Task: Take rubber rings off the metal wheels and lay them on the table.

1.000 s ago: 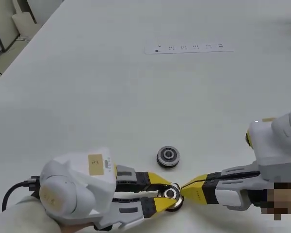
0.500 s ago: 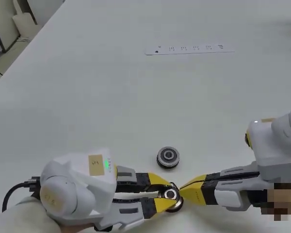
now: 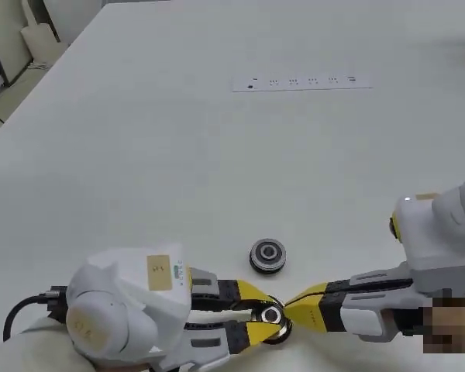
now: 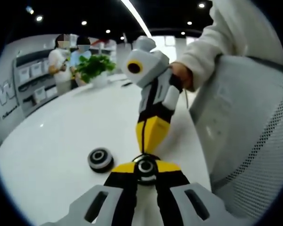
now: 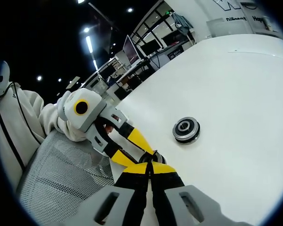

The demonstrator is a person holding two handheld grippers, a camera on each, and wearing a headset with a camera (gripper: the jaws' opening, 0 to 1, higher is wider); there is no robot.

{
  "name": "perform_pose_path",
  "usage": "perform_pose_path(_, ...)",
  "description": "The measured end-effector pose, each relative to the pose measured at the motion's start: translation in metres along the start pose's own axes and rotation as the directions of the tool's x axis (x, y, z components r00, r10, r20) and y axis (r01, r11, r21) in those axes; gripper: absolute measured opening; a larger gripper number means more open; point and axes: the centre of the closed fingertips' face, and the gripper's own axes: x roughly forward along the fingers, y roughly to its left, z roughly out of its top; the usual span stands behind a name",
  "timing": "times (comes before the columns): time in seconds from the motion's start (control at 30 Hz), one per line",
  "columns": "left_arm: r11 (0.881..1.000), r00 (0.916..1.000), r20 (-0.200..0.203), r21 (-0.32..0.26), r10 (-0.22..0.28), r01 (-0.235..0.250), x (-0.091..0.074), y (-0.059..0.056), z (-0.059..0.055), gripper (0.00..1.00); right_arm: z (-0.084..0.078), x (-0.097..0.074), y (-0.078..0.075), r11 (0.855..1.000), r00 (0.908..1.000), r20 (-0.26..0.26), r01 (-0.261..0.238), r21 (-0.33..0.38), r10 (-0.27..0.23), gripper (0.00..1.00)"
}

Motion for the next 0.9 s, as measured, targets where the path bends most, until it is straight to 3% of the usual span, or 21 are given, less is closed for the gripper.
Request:
perform_pose_path(0.2, 1.000, 0.9999, 0.003, 0.007, 0.013, -0.013, -0.008, 0.006, 0.006, 0.27, 0.003, -0.002, 0.001, 1.000, 1.0000, 0.005, 0.001, -0.001, -0.001, 0.00)
perform_pose_path(0.33, 0.999, 0.9985, -0.029, -0.012, 0.046, -0.047, -0.017, 0.014, 0.006, 0.35, 0.004, -0.003, 0.001, 1.000, 0.9999, 0.012, 0.001, 0.012, -0.001, 0.00)
perform_pose_path(0.43, 0.999, 0.9988, -0.012, -0.016, 0.048, -0.048, -0.027, 0.016, 0.011, 0.37, 0.009, -0.005, 0.002, 1.000, 0.9996, 0.029, 0.001, 0.017, -0.001, 0.00)
perform_pose_path(0.63, 0.997, 0.9979, 0.012, -0.042, 0.064, -0.063, -0.043, 0.019, 0.025, 0.50, 0.011, -0.007, 0.002, 1.000, 0.9994, 0.033, 0.011, 0.016, -0.012, 0.00)
perform_pose_path(0.9, 0.996, 0.9957, 0.032, -0.030, 0.087, -0.086, -0.071, 0.017, 0.040, 0.59, 0.021, -0.011, 0.007, 1.000, 0.9982, 0.057, 0.020, 0.004, -0.020, 0.00)
